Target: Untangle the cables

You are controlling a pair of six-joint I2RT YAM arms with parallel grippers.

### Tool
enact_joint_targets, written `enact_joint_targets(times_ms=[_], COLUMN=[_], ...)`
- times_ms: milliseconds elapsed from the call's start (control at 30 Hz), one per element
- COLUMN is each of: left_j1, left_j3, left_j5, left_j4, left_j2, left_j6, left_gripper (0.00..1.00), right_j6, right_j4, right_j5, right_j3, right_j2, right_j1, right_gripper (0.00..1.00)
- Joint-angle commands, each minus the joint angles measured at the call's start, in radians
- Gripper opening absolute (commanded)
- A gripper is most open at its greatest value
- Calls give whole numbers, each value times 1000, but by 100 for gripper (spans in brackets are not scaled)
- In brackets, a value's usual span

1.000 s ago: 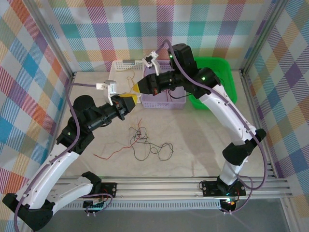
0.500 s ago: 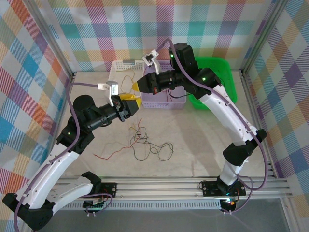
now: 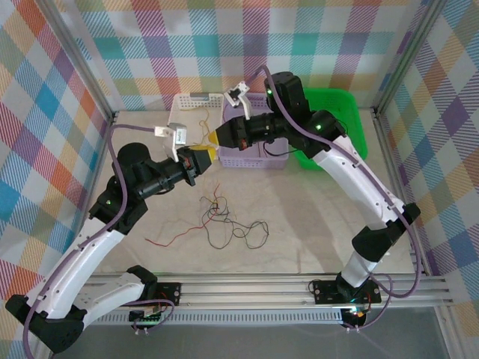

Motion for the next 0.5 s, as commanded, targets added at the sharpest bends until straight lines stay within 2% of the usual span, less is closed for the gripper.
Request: enact_joint_targets(times_ms=[0, 133, 267, 467], left_j1=[12, 37, 77, 174], left_j3=[88, 173, 268, 429], left_j5=[-61, -85, -101, -101], left_j4=[-9, -41, -52, -54], left_j2=[8, 54, 120, 269], left_j6=[50, 66, 75, 74], left_gripper=[0, 0, 0, 0], right_j6=[29, 92, 73, 20], right_j4=[69, 176, 199, 231], right_j5=[41, 44, 57, 116], right_j3=[-131, -298, -398, -567], right_j2=[-72, -155, -226, -370], right_j1=[-38, -110, -144, -162], right_gripper=[11, 32, 53, 62])
